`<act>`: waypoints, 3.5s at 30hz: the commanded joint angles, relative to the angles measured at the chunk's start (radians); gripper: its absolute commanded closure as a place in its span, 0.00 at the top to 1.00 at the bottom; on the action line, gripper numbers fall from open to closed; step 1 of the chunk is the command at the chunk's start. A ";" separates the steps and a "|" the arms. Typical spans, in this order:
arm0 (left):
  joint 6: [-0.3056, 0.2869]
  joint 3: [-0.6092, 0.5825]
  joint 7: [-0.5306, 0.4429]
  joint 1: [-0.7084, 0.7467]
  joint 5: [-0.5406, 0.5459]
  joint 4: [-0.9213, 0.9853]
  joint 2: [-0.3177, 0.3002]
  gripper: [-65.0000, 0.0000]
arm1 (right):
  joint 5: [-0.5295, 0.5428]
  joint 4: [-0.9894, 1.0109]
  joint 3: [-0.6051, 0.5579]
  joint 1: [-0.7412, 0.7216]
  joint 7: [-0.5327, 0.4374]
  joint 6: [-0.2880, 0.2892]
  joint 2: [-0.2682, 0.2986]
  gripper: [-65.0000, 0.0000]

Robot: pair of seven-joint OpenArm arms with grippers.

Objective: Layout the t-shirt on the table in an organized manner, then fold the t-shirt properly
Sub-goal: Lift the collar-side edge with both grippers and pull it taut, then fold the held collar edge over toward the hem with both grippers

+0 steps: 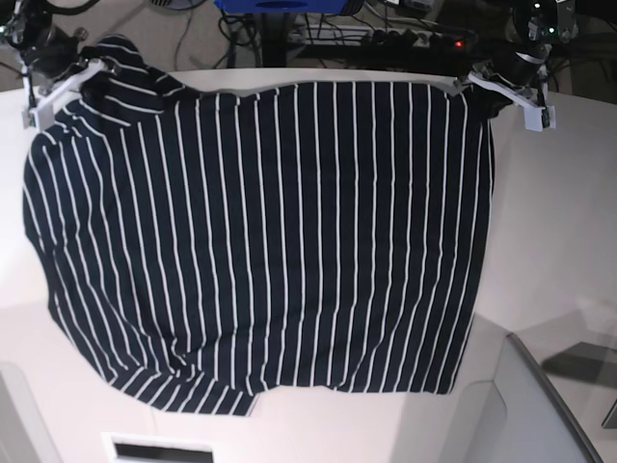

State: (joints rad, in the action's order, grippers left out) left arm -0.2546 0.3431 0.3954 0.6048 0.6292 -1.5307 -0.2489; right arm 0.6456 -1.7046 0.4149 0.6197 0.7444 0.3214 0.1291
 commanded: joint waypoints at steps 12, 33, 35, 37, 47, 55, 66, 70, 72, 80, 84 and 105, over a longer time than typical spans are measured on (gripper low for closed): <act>-0.001 0.050 -0.020 0.063 0.010 -0.100 -0.043 0.00 | 0.007 -0.064 0.006 0.033 0.063 0.003 0.010 0.00; 0.002 0.182 -0.020 0.188 0.010 -0.259 -0.011 0.00 | 0.007 -0.162 0.002 0.032 0.185 0.002 0.008 0.00; 0.002 0.224 -0.020 0.191 0.004 -0.296 0.016 0.00 | 0.007 -0.163 -0.001 0.030 0.185 0.002 0.008 0.00; 0.002 0.265 -0.011 0.208 0.004 -0.324 0.041 0.00 | 0.007 -0.162 -0.001 0.027 0.185 0.002 0.008 0.00; 0.002 0.288 0.142 0.146 0.001 -0.325 0.050 0.00 | -0.096 -0.177 -0.001 0.002 0.186 0.002 0.002 0.00; 0.002 0.340 0.147 0.139 0.002 -0.362 0.072 0.00 | -0.099 -0.180 -0.004 -0.024 0.186 0.002 0.008 0.00; 0.087 0.333 0.225 -0.004 0.002 -0.376 0.064 0.00 | -0.100 -0.176 -0.011 -0.265 0.384 0.002 0.039 0.00; 0.087 0.328 0.330 -0.096 -0.038 -0.368 0.066 0.00 | -0.100 -0.113 -0.064 -0.369 0.432 0.002 0.088 0.00; 0.085 0.316 0.353 -0.144 -0.093 -0.365 0.070 0.00 | -0.100 -0.056 -0.090 -0.413 0.435 0.002 0.105 0.00; 0.085 0.192 0.363 -0.262 -0.254 -0.296 0.070 0.00 | -0.100 0.104 -0.126 -0.568 0.427 0.002 0.136 0.00; 0.085 0.192 0.363 -0.306 -0.254 -0.232 0.070 0.00 | -0.100 0.170 -0.126 -0.637 0.427 0.002 0.142 0.00; 0.088 0.124 0.354 -0.491 -0.256 0.040 0.035 0.00 | -0.100 0.532 -0.313 -0.851 0.223 -0.058 0.169 0.00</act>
State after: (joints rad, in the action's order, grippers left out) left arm -0.1646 0.4633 0.7734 0.1299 0.3695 -1.4738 -0.1974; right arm 0.5350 -1.1564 0.0978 -0.1989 0.9840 0.2615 0.2821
